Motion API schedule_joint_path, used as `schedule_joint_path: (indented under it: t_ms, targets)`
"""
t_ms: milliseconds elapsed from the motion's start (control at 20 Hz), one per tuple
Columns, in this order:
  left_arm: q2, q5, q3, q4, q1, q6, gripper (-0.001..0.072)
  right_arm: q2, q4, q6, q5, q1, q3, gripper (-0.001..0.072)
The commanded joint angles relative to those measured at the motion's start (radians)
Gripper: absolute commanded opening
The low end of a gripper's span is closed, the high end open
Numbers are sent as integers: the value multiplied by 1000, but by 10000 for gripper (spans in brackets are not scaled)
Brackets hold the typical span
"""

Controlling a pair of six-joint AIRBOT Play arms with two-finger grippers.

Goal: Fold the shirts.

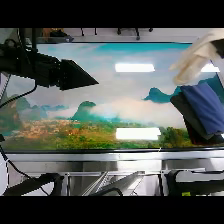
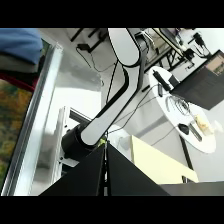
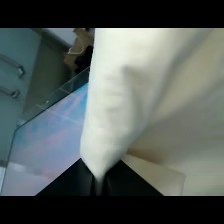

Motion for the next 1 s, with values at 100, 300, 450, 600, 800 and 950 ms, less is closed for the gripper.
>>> schedule_joint_path:
  t_ms: [100,300,450,600,800,950]
  targets:
    - [62,2,-76,1,-78,38,15,35,-106,156,283,-267,4,16]
    - [99,2,-132,0,-102,38,15,43,-290,306,427,-356,4,15]
    - [121,5,-173,0,-102,38,15,47,-459,446,558,-391,4,16]
    - [139,3,-222,1,-102,39,15,47,-631,493,703,-398,-11,17]
    - [142,2,-265,0,-102,54,15,61,-713,485,720,-398,-113,356]
    - [141,-12,-303,1,-102,53,15,62,-769,485,719,-398,-133,662]
